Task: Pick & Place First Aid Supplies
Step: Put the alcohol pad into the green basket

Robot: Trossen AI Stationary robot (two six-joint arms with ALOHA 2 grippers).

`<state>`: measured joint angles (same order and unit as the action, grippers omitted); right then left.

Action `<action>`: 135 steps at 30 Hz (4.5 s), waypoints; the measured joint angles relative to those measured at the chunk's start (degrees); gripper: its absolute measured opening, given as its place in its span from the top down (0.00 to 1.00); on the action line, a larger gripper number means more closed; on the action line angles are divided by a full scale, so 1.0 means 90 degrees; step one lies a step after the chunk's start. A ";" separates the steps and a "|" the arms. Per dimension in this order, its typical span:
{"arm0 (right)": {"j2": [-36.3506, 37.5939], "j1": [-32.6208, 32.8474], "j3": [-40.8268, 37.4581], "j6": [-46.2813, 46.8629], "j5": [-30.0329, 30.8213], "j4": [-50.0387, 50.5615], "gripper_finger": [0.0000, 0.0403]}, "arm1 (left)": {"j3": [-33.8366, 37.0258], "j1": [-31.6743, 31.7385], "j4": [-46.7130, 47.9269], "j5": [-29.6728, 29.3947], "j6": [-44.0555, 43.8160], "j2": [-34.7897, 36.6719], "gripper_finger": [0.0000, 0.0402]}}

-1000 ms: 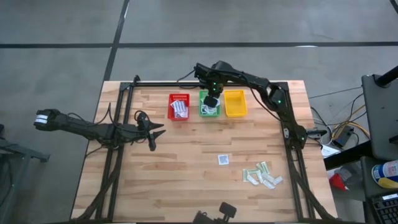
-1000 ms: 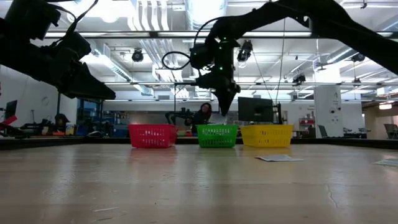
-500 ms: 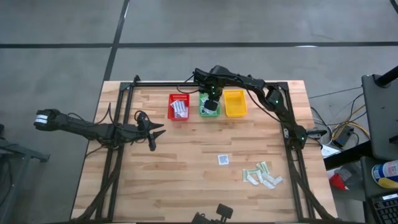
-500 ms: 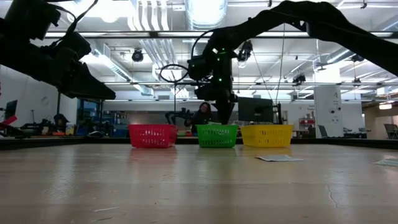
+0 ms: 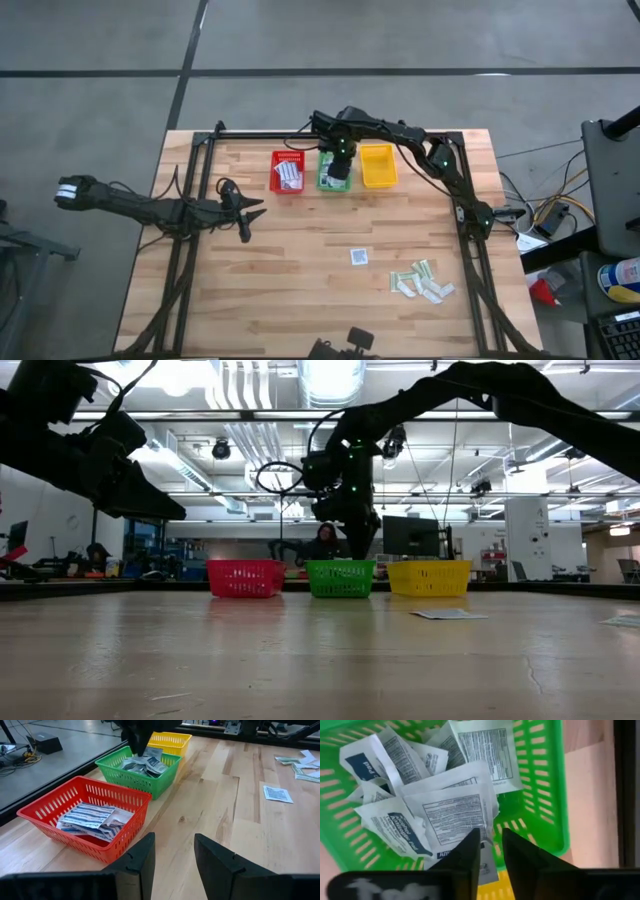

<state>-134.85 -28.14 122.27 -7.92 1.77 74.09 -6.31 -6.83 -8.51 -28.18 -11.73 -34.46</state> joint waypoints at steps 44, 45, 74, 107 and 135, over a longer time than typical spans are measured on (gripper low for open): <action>0.4459 0.3454 -0.3902 0.0644 -0.1515 -0.1214 0.80 | 0.0000 -0.0001 0.0053 0.0001 0.0010 -0.0010 0.67; 0.4456 0.3506 -0.4059 0.0642 -0.1516 -0.1346 0.80 | 0.0000 -0.0002 0.0053 0.0000 0.0010 -0.0010 0.67; 0.3629 0.3792 -0.6034 0.0167 -0.1699 -0.3532 0.58 | 0.0000 -0.0002 0.0039 0.0002 -0.0034 -0.0024 0.67; 0.2504 0.4094 -0.6017 0.0552 -0.0301 -0.3754 0.90 | 0.0000 0.0000 0.0051 0.0002 -0.0032 -0.0024 0.67; 0.3801 0.2922 -0.4782 -0.0272 -0.3498 -0.3895 0.98 | 0.0002 0.0000 0.0039 0.0004 -0.0073 -0.0024 0.67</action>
<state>-100.64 -1.84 79.23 -10.37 -29.71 39.04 -6.29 -6.83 -8.16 -28.14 -12.38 -34.68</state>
